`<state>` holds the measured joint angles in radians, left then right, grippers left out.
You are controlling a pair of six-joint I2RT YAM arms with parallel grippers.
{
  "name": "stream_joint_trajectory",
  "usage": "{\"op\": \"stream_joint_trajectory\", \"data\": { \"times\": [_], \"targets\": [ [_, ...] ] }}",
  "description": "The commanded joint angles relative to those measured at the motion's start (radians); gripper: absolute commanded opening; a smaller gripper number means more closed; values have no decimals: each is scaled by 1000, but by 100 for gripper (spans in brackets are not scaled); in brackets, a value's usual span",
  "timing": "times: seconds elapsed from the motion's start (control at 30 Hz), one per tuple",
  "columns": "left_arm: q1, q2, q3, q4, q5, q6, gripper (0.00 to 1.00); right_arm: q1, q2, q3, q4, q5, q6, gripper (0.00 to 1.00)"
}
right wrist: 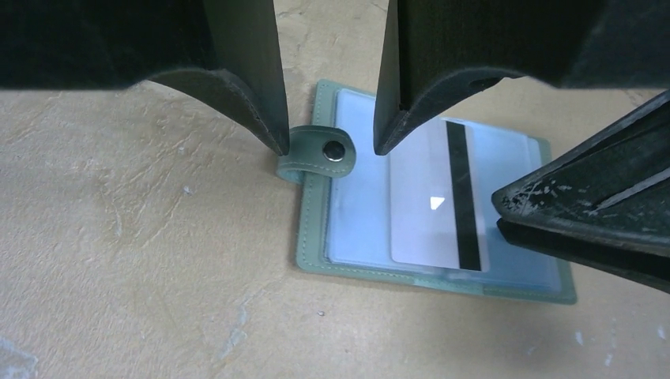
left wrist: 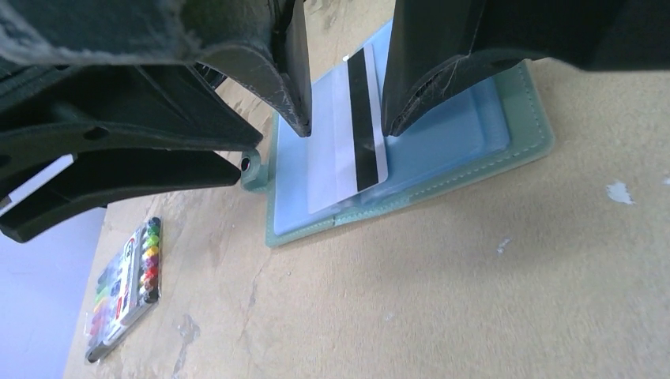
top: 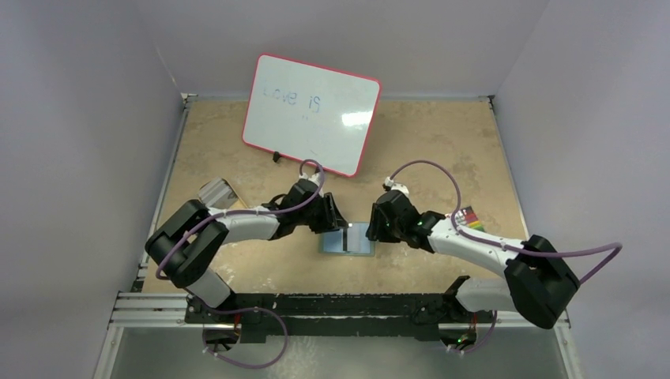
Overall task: Put the credit cards into the card holder
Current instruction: Insert the credit card into the card holder.
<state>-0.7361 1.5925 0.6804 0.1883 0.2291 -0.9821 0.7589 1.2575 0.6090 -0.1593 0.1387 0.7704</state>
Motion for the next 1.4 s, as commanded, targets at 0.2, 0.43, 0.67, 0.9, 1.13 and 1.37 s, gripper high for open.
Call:
{"op": "stream_joint_trajectory", "data": {
  "times": [0.2,0.43,0.67,0.9,1.13,1.37],
  "targets": [
    [-38,45,3,72,1,-10,38,2,57,-37,56,9,17,45],
    [-52,67,8,90,-7,-17,38,2,61,-41,70,2,17,41],
    [-77,86,17,162,-1,-66,38,2,66,-51,92,-11,21,39],
    [-93,111,37,199,4,-90,38,2,70,-58,105,-17,23,37],
    [-105,117,59,224,0,-108,38,2,68,-62,110,-7,28,35],
    [-108,94,73,199,-3,-84,38,2,65,-48,75,59,30,32]
  ]
}}
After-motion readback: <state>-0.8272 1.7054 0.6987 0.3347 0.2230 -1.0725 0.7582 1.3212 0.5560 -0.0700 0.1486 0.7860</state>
